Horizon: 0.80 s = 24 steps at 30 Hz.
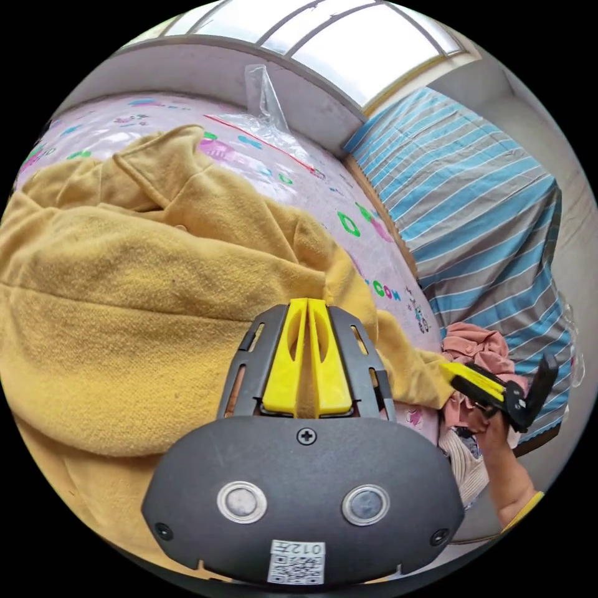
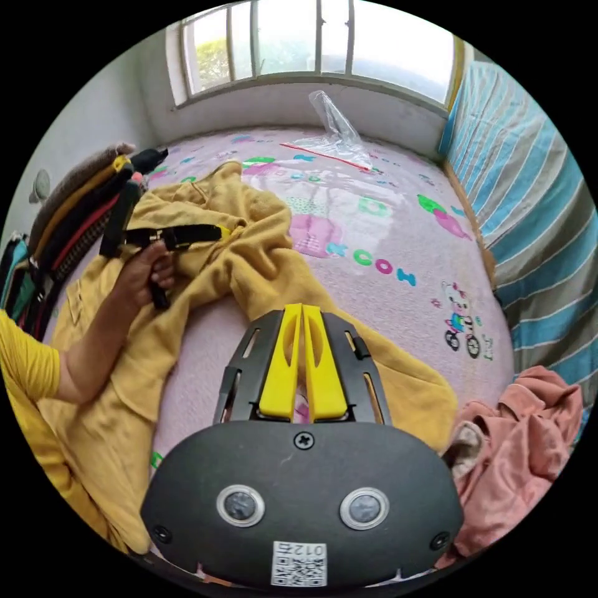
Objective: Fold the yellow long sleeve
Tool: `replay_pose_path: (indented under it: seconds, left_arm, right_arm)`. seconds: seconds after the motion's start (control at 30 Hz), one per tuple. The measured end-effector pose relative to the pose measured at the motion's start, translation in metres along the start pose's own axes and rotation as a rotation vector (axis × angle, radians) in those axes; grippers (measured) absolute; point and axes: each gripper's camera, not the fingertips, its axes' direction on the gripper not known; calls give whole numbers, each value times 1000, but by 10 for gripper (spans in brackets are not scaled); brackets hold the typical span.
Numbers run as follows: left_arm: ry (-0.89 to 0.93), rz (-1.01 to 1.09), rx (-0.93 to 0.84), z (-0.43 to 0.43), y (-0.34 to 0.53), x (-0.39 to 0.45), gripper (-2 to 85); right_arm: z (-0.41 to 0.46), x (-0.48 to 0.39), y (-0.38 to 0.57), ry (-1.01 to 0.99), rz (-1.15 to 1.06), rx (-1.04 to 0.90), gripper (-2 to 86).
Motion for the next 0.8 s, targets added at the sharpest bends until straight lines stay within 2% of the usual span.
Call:
replay_pose_path:
  seconds: [0.1,0.2,0.27,0.33,0.4,0.5,0.57,0.67,0.73,0.8]
  left_arm:
    - [86,-76,21,5,2,-14,5]
    - [129,-108,30,8,4,-21,4]
    - [116,-98,30,8,5,-19,4]
    - [101,-84,36,8,6,-16,3]
    - [102,-83,39,8,8,-17,3]
    - [105,-80,48,8,11,-17,4]
    - [100,-78,53,7,13,-17,4]
    - [94,-74,59,6,15,-16,4]
    - [85,-73,53,5,16,-16,4]
    - [91,-76,53,5,17,-17,4]
  right_arm:
    - [0,19,33,147,-95,-194,116]
    - [37,22,41,94,-140,-364,132]
    - [67,17,37,90,-175,-448,119]
    - [92,3,22,74,-244,-551,46]
    - [83,-7,1,21,-283,-583,28]
    - [33,-7,-49,-174,-294,-630,18]
    - [-2,9,-85,-258,-266,-680,16]
    - [-29,60,-141,-381,-57,-738,17]
    - [-1,86,-161,-338,56,-761,20]
    - [46,87,-154,-235,55,-822,25]
